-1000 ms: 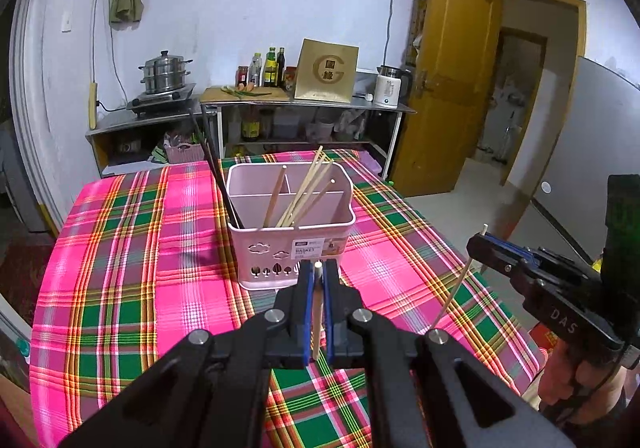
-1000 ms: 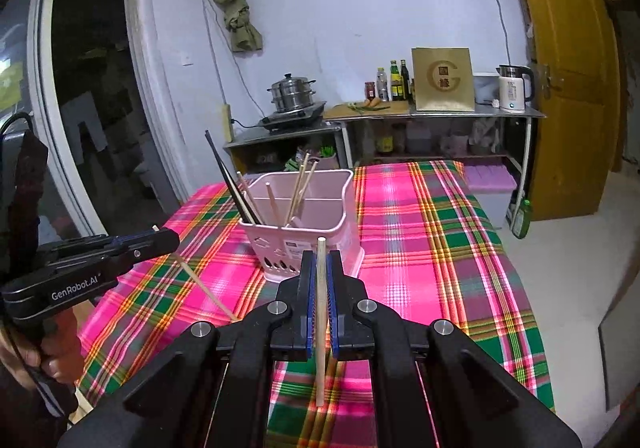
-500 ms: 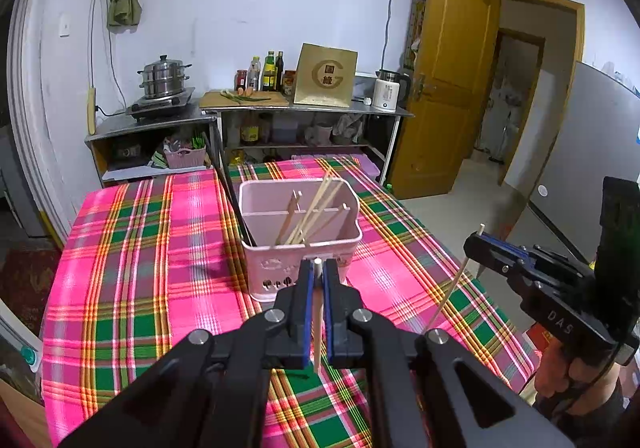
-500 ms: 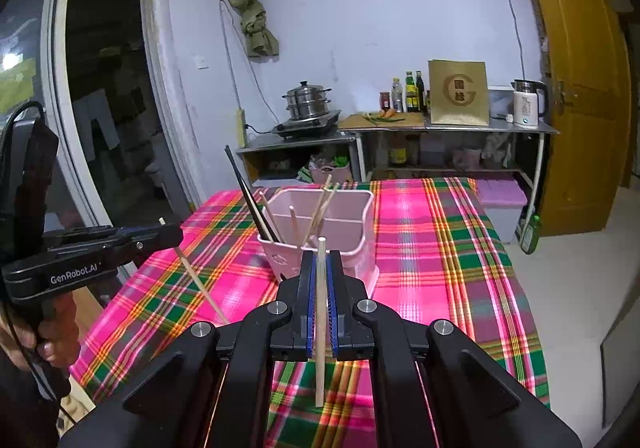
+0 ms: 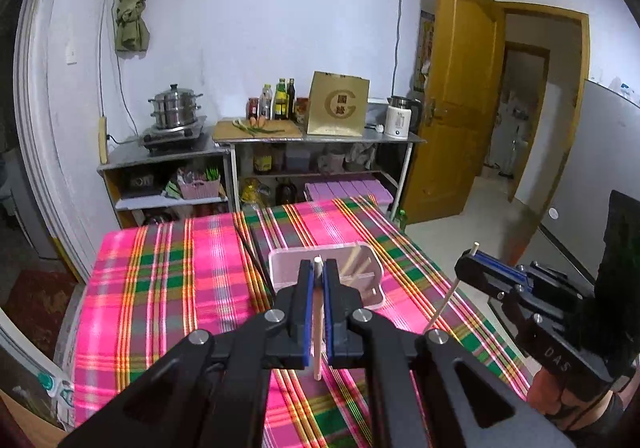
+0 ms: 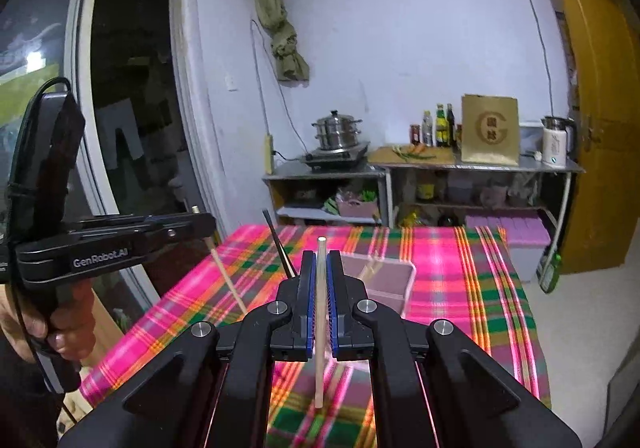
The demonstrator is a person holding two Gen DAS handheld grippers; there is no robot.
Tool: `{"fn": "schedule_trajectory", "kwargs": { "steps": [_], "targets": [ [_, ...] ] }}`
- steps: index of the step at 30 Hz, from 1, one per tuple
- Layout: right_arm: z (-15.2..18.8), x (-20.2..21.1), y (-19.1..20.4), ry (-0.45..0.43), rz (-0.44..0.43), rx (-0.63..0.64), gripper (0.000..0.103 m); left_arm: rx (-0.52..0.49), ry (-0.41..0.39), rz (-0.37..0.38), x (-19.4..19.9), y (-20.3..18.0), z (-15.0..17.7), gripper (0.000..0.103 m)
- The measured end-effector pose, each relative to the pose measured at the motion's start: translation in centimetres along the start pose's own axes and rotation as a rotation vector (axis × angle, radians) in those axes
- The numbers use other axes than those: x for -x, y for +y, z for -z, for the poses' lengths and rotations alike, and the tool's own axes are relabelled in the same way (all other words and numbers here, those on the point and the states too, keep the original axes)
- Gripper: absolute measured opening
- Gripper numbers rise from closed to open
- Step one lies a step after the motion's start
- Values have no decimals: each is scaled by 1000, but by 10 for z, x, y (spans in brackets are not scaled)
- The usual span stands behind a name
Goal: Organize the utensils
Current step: 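Lift both held wooden chopsticks and lower them into the pink basket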
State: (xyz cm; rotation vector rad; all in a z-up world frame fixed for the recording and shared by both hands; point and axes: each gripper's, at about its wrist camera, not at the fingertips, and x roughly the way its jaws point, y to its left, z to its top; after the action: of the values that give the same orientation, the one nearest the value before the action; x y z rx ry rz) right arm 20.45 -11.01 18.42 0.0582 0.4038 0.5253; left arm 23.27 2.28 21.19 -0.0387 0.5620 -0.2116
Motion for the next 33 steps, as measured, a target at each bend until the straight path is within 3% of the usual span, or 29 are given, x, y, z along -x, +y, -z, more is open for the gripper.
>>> {"fn": "schedule_trajectory", "kwargs": {
  "steps": [14, 25, 33],
  "targets": [
    [-47, -40, -16, -77, -12, -44, 5, -14, -45, -21, -29, 14, -48, 5],
    [-47, -73, -38, -106, -14, -99, 5, -22, -57, -11, -68, 20, -43, 5],
    [-26, -95, -45, -85, -7, -113, 5, -6, -14, 21, -103, 26, -23, 5]
  ]
}}
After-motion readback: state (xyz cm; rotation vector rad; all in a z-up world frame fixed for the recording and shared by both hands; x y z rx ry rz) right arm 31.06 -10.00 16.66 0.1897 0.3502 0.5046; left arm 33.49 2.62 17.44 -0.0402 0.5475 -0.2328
